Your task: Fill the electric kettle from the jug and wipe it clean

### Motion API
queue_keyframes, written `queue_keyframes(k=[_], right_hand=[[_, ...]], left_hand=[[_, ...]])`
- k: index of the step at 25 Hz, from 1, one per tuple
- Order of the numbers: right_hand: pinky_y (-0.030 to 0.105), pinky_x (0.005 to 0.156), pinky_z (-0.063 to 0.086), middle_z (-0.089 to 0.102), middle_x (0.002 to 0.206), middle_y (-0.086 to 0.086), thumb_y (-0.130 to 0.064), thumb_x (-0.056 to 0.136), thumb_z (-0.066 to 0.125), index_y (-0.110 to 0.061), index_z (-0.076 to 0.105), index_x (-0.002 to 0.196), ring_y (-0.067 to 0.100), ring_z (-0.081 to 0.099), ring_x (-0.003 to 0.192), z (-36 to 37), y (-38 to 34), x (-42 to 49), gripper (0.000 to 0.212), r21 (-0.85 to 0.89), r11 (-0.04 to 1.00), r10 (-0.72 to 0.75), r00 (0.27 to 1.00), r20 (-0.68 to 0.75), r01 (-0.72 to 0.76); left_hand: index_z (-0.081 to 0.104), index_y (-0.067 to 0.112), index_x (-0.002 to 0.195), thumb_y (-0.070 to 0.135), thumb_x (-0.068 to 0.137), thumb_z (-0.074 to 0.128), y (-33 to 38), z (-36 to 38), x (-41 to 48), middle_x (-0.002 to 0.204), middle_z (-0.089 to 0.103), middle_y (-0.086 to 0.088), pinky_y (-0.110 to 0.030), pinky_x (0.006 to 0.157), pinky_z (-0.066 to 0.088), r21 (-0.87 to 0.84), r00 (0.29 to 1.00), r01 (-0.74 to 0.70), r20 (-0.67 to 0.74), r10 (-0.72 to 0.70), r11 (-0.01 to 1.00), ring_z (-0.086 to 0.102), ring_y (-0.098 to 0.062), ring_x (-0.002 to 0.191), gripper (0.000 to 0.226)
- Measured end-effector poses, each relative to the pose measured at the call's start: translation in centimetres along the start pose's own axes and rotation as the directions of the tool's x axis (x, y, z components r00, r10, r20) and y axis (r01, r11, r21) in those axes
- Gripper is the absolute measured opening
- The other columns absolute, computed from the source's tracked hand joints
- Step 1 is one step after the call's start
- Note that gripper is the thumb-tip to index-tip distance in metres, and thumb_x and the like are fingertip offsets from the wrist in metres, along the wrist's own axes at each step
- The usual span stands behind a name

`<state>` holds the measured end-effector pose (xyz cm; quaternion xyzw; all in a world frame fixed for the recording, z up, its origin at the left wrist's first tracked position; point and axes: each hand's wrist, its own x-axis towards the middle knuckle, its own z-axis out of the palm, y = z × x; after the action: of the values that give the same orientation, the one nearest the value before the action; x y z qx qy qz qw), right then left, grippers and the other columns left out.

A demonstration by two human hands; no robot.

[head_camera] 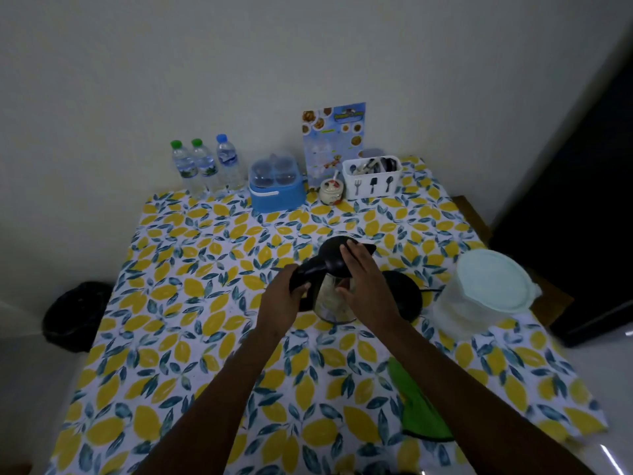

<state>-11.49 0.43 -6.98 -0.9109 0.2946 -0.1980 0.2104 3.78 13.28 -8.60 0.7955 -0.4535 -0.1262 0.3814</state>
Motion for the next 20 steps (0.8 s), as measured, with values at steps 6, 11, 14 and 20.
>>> queue_keyframes(k=[6,11,14,20], right_hand=[[0.045,0.117,0.036,0.017,0.165,0.003,-0.014,0.090,0.068,-0.016,0.022,0.155,0.022,0.008,0.153,-4.4,5.8,-1.3,0.079,0.005,0.981,0.193,0.979,-0.069,-0.193],[0.043,0.123,0.025,0.016,0.165,0.004,-0.013,0.090,0.066,-0.015,0.021,0.155,0.022,0.007,0.154,-5.3,8.4,-0.9,0.079,0.002,0.968,0.250,0.965,-0.080,-0.251],[0.042,0.123,0.023,0.016,0.165,0.005,-0.016,0.090,0.065,-0.015,0.020,0.156,0.023,0.008,0.154,-5.0,8.8,-1.3,0.080,-0.055,0.962,0.264,0.963,-0.052,-0.266],[0.052,0.118,0.030,0.029,0.161,0.008,-0.026,0.093,0.059,-0.012,0.031,0.152,0.029,0.021,0.151,-5.3,8.5,-1.5,0.067,-0.159,0.958,0.217,0.967,-0.131,-0.236]], left_hand=[[0.053,0.015,0.124,0.023,0.099,0.055,5.4,6.0,4.7,0.114,0.063,-0.010,-0.035,0.077,0.044,-0.053,0.985,-0.063,0.158,0.070,0.997,0.059,-0.028,0.099,0.026],[0.052,0.018,0.125,0.023,0.099,0.054,6.3,8.4,7.0,0.119,0.062,-0.007,-0.034,0.080,0.044,-0.066,0.969,-0.070,0.231,0.084,0.995,0.060,-0.027,0.103,0.027],[0.050,0.019,0.127,0.028,0.098,0.055,6.8,8.4,7.2,0.119,0.062,-0.007,-0.034,0.081,0.044,-0.067,0.949,-0.072,0.302,0.090,0.995,0.060,-0.027,0.105,0.031],[0.044,0.016,0.137,0.030,0.099,0.053,7.5,7.9,6.5,0.139,0.053,-0.008,-0.036,0.097,0.044,-0.026,0.956,-0.053,0.287,0.058,0.998,0.052,-0.029,0.126,0.042]])
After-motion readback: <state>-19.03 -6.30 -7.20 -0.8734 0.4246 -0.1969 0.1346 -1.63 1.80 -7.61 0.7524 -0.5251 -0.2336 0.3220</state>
